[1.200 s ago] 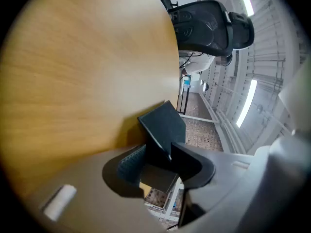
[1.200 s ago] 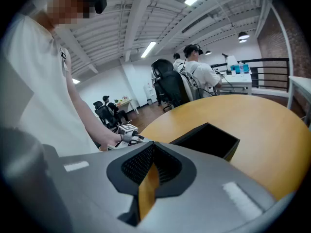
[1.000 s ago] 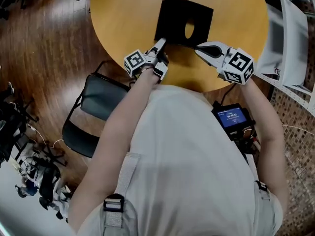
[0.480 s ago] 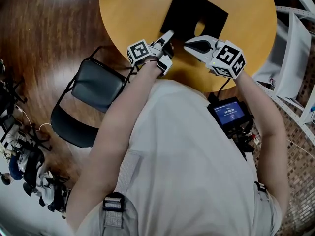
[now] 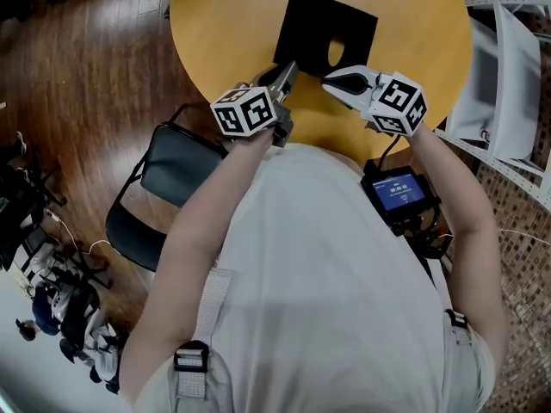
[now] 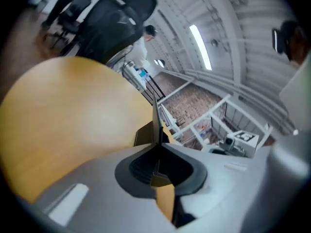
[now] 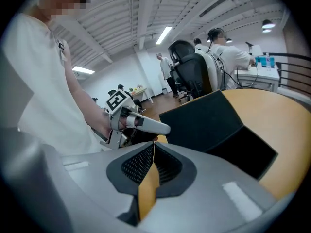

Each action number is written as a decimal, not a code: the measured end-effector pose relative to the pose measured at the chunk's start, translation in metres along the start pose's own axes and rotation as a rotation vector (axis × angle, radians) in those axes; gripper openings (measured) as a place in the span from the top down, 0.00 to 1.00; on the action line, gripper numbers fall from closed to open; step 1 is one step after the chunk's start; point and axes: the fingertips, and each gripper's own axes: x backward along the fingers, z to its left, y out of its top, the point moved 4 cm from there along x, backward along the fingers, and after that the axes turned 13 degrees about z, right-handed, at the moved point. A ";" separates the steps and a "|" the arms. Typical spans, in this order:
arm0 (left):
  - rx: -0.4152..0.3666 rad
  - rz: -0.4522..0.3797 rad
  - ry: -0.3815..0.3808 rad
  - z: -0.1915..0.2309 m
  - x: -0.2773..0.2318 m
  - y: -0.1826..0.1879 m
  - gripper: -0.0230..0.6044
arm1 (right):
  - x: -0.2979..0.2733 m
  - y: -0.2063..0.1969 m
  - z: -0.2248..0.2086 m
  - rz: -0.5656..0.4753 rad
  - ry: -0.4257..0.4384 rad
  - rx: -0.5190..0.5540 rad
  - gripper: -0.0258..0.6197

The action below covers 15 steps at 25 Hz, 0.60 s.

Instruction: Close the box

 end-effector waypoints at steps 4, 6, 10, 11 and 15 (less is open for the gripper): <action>-0.377 0.123 0.211 -0.037 -0.014 -0.012 0.91 | 0.020 -0.028 0.000 -0.060 -0.040 -0.041 0.96; -0.612 0.204 0.302 -0.046 -0.030 -0.016 0.90 | 0.025 -0.041 -0.010 -0.117 -0.077 -0.078 0.96; -0.966 0.358 0.403 -0.054 -0.061 -0.024 0.87 | 0.034 -0.059 -0.025 -0.192 -0.123 -0.142 0.96; -1.029 0.394 0.423 -0.055 -0.065 -0.023 0.86 | 0.036 -0.062 -0.027 -0.206 -0.126 -0.158 0.96; -1.256 0.501 0.519 -0.057 -0.076 -0.021 0.86 | 0.043 -0.075 -0.036 -0.264 -0.137 -0.235 0.96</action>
